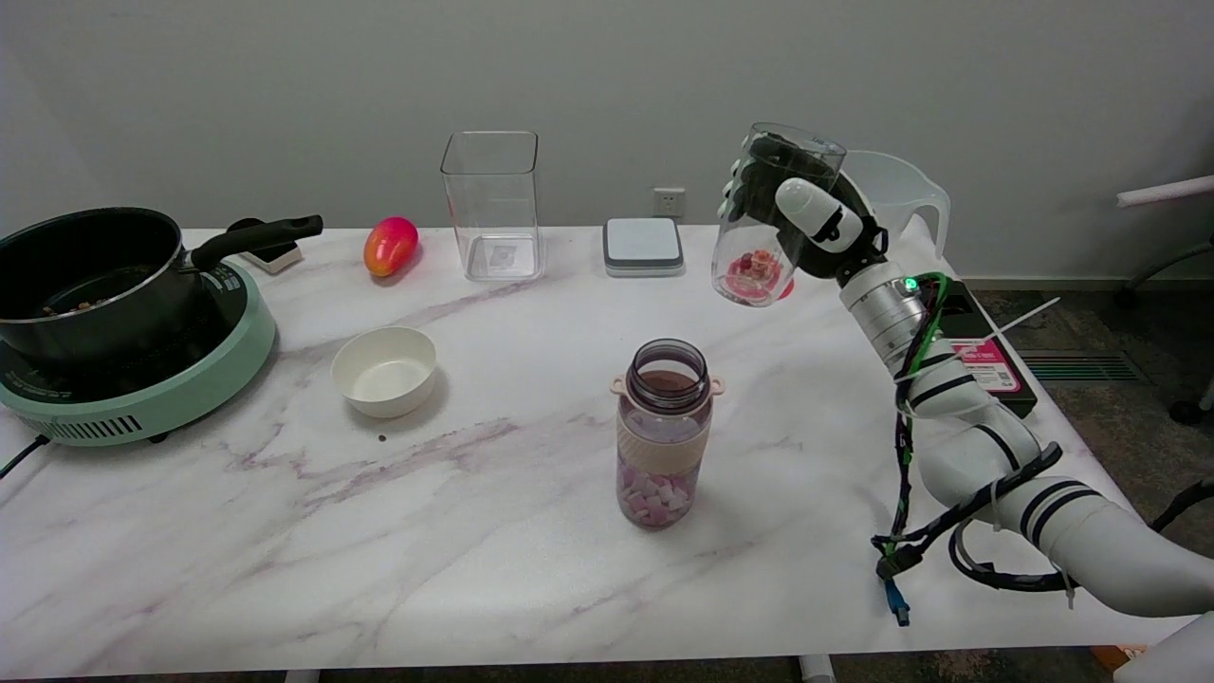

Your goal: Place the measuring cup onto the table.

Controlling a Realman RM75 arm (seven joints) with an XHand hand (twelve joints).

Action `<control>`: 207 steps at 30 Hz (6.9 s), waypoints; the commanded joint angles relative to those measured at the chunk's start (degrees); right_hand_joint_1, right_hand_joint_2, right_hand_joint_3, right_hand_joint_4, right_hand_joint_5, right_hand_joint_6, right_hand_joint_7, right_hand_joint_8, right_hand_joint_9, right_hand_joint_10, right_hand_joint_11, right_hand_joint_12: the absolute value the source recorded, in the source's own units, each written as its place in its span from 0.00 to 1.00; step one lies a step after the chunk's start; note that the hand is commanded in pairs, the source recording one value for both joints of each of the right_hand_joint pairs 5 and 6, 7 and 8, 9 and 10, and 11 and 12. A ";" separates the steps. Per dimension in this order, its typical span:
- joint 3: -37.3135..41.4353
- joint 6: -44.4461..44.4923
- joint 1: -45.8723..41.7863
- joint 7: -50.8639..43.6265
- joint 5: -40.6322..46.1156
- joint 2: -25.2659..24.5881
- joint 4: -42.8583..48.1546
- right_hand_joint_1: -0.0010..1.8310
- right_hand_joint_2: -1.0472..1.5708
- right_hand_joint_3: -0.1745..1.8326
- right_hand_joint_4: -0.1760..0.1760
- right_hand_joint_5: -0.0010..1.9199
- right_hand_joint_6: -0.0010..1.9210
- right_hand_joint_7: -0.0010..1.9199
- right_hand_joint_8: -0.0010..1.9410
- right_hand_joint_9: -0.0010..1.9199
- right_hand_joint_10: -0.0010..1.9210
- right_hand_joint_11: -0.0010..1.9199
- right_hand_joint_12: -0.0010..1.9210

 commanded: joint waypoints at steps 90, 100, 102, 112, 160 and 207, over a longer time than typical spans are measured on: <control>-6.01 18.19 6.25 -57.83 24.84 -9.80 -24.23 0.67 0.94 0.21 0.50 0.86 0.86 0.76 0.75 0.71 0.71 0.65 0.65; -8.49 15.49 7.40 -50.83 24.14 -10.01 -25.30 0.75 0.79 0.31 0.50 0.77 0.77 0.69 0.68 0.67 0.67 0.60 0.60; -9.31 15.31 7.90 -48.94 23.85 -9.99 -25.45 0.76 0.76 0.33 0.50 0.75 0.75 0.68 0.67 0.66 0.66 0.59 0.59; -8.52 13.41 6.14 -41.80 20.73 -9.29 -19.59 0.78 0.69 0.41 0.50 0.72 0.72 0.66 0.66 0.65 0.65 0.57 0.57; -9.87 8.28 5.47 -56.02 19.08 -11.05 -21.38 0.69 0.90 0.23 0.50 0.84 0.84 0.74 0.73 0.70 0.70 0.64 0.64; -7.92 1.00 3.63 -34.64 7.74 -8.47 -19.09 0.77 0.71 0.41 0.50 0.74 0.73 0.69 0.69 0.67 0.67 0.59 0.59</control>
